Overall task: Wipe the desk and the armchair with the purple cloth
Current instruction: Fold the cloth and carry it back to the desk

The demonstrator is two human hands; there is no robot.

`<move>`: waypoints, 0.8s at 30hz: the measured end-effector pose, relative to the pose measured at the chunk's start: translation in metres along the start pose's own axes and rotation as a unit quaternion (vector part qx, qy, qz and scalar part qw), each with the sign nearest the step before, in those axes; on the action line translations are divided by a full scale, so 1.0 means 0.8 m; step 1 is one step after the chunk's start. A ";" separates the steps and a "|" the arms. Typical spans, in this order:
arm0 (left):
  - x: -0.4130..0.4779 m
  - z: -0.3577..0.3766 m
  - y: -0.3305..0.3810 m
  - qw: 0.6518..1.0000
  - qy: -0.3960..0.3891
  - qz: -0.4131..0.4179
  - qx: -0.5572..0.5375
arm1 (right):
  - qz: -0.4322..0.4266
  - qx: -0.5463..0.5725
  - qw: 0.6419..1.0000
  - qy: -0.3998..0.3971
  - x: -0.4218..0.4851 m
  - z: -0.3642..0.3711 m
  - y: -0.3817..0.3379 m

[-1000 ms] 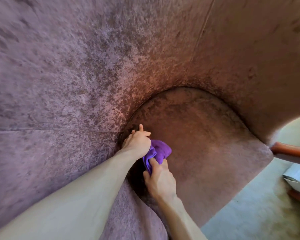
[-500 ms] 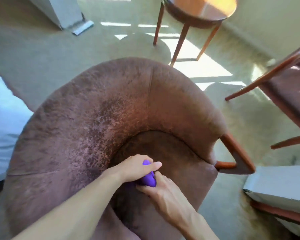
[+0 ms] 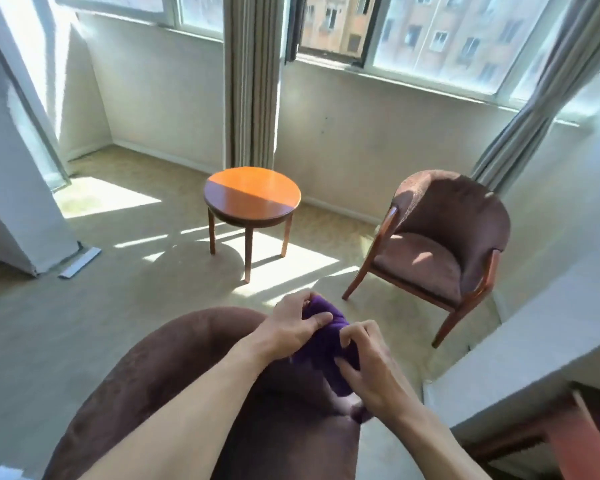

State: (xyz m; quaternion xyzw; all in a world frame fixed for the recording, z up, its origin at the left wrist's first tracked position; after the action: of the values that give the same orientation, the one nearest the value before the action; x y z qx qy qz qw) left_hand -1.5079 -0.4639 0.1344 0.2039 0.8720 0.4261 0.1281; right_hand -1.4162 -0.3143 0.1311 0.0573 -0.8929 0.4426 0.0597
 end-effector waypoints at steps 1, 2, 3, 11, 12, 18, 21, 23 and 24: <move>0.006 -0.009 0.036 1.000 0.012 0.021 0.003 | 0.019 0.029 0.999 0.041 0.001 -0.033 -0.013; 0.011 -0.016 0.071 0.999 0.022 0.039 0.002 | 0.030 0.053 0.995 0.084 -0.001 -0.067 -0.027; 0.014 -0.021 0.105 0.998 0.027 0.056 0.000 | 0.035 0.076 0.989 0.123 -0.005 -0.102 -0.041; -0.037 -0.003 0.400 0.965 0.034 0.262 0.001 | 0.067 0.295 0.918 0.256 -0.149 -0.351 -0.136; -0.054 0.007 0.436 0.956 0.038 0.290 0.002 | 0.065 0.320 0.905 0.271 -0.179 -0.373 -0.147; -0.208 0.089 0.617 0.914 0.024 0.399 -0.063 | 0.006 0.383 0.836 0.394 -0.405 -0.467 -0.227; -0.310 0.141 0.684 0.898 -0.014 0.425 -0.111 | -0.033 0.379 0.799 0.465 -0.541 -0.498 -0.271; -0.386 0.176 0.726 0.881 -0.015 0.454 -0.133 | -0.041 0.348 0.780 0.518 -0.637 -0.512 -0.302; -0.424 0.194 0.746 0.871 -0.019 0.470 -0.143 | -0.039 0.324 0.769 0.550 -0.688 -0.516 -0.318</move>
State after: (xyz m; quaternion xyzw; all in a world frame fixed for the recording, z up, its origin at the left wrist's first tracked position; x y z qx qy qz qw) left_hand -0.9989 -0.1840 0.5325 0.5777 0.6001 0.5516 -0.0431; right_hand -0.8106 -0.1109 0.4916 -0.1448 -0.5079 0.6591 0.5354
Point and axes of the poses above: each hand's wrist, its own x-axis towards the middle knuckle, its own z-axis out of the palm, y = z × x, the point moved 6 cm from there along x, towards the middle knuckle, and after that the axes turned 15 degrees about x, right-handed, at the moved point
